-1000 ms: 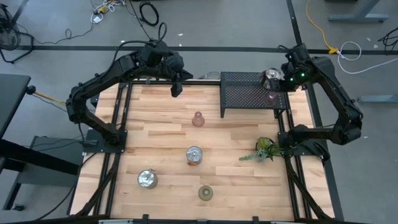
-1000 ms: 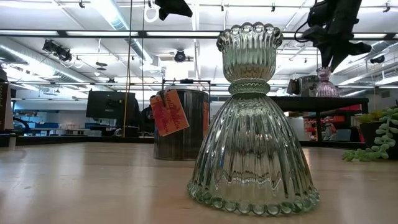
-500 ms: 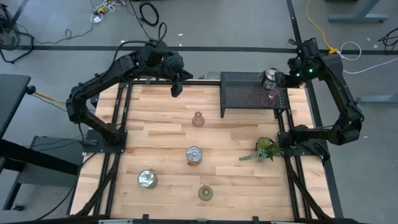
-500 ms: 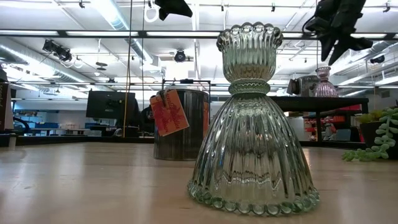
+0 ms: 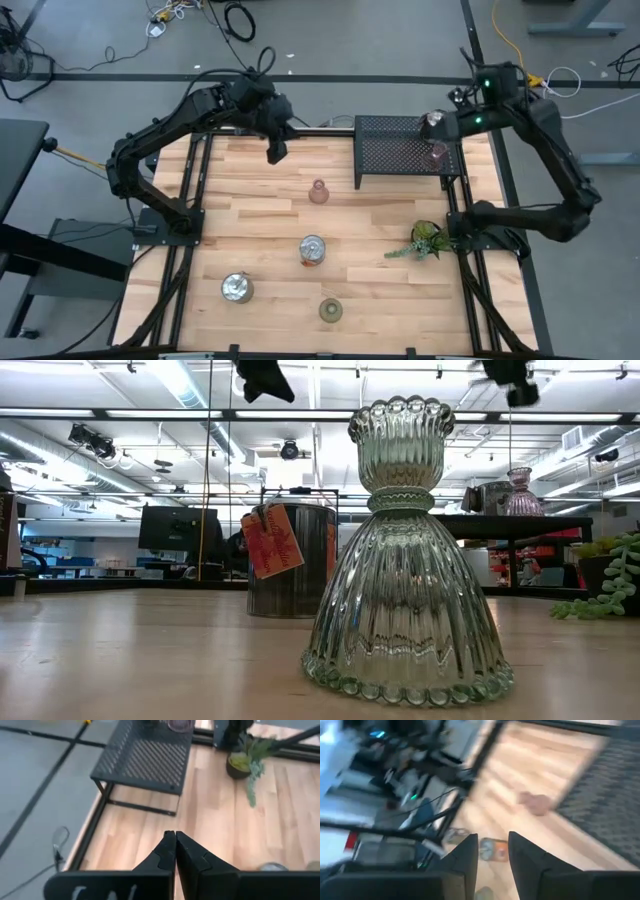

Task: Pick & Place candle stick holders
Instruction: Put the top silver scented candle on the shelf aligned with the silver scented candle

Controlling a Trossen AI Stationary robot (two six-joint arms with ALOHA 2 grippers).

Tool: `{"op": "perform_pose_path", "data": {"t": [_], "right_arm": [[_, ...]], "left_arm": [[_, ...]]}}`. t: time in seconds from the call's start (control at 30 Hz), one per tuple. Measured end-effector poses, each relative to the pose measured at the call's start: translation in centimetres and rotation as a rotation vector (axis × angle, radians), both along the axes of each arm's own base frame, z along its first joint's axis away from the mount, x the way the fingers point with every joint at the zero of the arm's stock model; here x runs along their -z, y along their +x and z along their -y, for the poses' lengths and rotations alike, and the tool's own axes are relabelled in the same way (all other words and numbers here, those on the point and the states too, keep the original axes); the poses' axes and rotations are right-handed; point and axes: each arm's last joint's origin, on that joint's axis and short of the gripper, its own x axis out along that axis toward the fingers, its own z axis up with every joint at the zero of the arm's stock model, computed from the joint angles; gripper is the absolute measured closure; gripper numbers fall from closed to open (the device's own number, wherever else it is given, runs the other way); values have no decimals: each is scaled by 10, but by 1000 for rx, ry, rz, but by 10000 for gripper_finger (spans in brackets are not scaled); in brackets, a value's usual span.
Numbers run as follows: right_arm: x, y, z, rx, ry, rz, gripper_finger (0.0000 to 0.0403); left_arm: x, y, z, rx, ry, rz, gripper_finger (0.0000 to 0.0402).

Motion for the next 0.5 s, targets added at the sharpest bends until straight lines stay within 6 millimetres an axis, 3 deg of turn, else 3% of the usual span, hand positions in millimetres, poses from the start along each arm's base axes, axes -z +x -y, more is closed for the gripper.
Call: {"op": "perform_pose_path", "data": {"t": [0.23,0.5], "right_arm": [[-28,33,-55,-131,-171,184,295],[-19,76,-101,-178,-143,381,295]], "left_arm": [[-12,-18,12,44,-52,29,390],[-28,-53,37,120,-148,45,390]]}}
